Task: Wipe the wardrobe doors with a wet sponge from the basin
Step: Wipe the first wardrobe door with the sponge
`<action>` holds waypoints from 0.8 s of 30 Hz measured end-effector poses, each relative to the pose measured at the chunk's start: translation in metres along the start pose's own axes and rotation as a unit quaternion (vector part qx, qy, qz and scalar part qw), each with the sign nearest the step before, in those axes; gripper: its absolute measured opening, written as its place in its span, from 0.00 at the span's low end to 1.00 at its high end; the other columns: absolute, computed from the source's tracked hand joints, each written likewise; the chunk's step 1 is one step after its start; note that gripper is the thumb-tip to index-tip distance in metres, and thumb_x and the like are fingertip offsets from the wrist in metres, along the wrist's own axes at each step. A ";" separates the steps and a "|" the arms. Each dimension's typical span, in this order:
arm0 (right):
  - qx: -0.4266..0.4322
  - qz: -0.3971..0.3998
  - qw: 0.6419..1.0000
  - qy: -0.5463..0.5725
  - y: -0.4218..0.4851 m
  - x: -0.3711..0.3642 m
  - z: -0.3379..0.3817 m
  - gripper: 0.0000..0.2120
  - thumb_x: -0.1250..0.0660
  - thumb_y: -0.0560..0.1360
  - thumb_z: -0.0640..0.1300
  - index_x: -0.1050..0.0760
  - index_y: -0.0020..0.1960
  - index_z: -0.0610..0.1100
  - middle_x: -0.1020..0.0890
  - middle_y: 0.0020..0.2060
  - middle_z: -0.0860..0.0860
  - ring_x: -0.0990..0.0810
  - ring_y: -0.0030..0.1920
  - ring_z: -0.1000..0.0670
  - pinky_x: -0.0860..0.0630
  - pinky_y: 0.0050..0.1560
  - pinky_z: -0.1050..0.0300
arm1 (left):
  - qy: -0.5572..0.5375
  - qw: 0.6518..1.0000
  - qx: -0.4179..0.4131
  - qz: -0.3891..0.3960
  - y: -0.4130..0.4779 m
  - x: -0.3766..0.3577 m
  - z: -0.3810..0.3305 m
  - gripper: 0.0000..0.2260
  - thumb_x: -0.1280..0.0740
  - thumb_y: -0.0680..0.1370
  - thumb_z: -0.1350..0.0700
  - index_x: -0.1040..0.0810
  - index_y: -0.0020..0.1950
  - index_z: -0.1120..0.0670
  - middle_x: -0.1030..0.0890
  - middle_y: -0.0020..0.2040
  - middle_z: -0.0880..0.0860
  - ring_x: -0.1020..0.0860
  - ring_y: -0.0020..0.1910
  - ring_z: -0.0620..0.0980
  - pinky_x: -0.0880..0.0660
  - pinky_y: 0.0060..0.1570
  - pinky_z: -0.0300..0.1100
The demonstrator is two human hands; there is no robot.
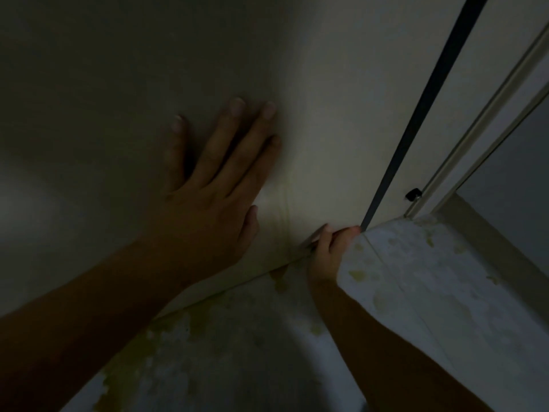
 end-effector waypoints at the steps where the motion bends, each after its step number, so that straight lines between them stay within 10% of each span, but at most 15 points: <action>1: -0.003 0.036 0.998 0.049 -0.013 -0.007 0.012 0.43 0.56 0.77 0.75 0.53 0.83 0.48 0.43 0.81 0.40 0.44 0.81 0.37 0.45 0.79 0.35 | -0.003 1.000 -0.007 0.000 -0.002 0.003 0.002 0.32 0.38 0.78 0.51 0.40 0.82 0.57 0.49 0.84 0.56 0.56 0.83 0.56 0.65 0.77 0.63; 4: 0.023 0.120 0.965 0.231 -0.067 -0.024 0.061 0.40 0.39 0.78 0.64 0.57 0.82 0.61 0.45 0.81 0.40 0.41 0.80 0.36 0.42 0.78 0.33 | -0.040 0.999 -0.016 -0.011 -0.011 0.017 0.009 0.28 0.39 0.79 0.52 0.34 0.79 0.60 0.44 0.83 0.59 0.48 0.83 0.58 0.57 0.79 0.62; 10: 0.359 0.080 0.920 0.139 -0.103 -0.002 0.185 0.40 0.42 0.82 0.54 0.63 0.82 0.43 0.64 0.81 0.50 0.65 0.82 0.43 0.65 0.80 0.50 | -0.030 0.999 0.003 -0.011 -0.034 0.038 0.032 0.25 0.40 0.81 0.51 0.31 0.76 0.60 0.43 0.82 0.61 0.46 0.82 0.61 0.52 0.78 0.67; 19: 0.153 0.194 0.961 0.123 -0.098 -0.037 0.068 0.44 0.40 0.77 0.68 0.66 0.80 0.63 0.56 0.83 0.49 0.54 0.83 0.50 0.44 0.80 0.38 | 0.016 0.999 0.029 0.012 -0.063 0.031 0.046 0.30 0.39 0.78 0.52 0.35 0.80 0.58 0.46 0.83 0.59 0.49 0.83 0.60 0.56 0.77 0.67; 24: 0.410 0.102 0.899 0.117 -0.139 -0.008 0.215 0.37 0.42 0.83 0.53 0.57 0.82 0.38 0.58 0.81 0.44 0.63 0.82 0.40 0.63 0.80 0.37 | 0.009 0.998 0.058 0.001 -0.079 0.040 0.063 0.29 0.39 0.80 0.51 0.36 0.80 0.59 0.46 0.83 0.62 0.49 0.82 0.61 0.52 0.77 0.69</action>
Point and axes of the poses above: each hand's wrist, its own y-axis towards the middle knuckle, its own x-axis out of the back of the hand, z = x × y, the point moved 6 cm from there along y, towards the middle knuckle
